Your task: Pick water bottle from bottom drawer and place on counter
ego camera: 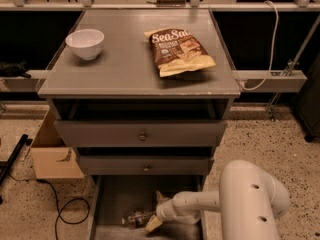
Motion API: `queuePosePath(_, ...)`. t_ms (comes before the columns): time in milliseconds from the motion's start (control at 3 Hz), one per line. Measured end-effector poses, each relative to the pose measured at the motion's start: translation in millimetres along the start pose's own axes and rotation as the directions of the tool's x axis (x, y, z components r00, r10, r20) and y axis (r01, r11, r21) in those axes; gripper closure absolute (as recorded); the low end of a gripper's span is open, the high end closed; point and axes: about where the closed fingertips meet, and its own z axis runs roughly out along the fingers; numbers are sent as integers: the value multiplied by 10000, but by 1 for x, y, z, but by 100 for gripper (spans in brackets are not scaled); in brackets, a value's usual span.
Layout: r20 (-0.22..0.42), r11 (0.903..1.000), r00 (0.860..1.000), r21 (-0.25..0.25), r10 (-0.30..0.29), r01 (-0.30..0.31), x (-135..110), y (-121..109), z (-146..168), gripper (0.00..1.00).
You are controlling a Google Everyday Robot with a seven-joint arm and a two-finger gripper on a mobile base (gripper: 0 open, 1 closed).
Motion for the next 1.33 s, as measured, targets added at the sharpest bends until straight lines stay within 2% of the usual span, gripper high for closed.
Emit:
queuePosePath(333,0,10000,10000,0,0,0,0,0,0,0)
queuePosePath(667,0,10000,10000,-1,0,0,0,0,0,17)
queuePosePath(1000,0,10000,10000,-1,0,0,0,0,0,40)
queuePosePath(1333,0,10000,10000,-2,0,0,0,0,0,71)
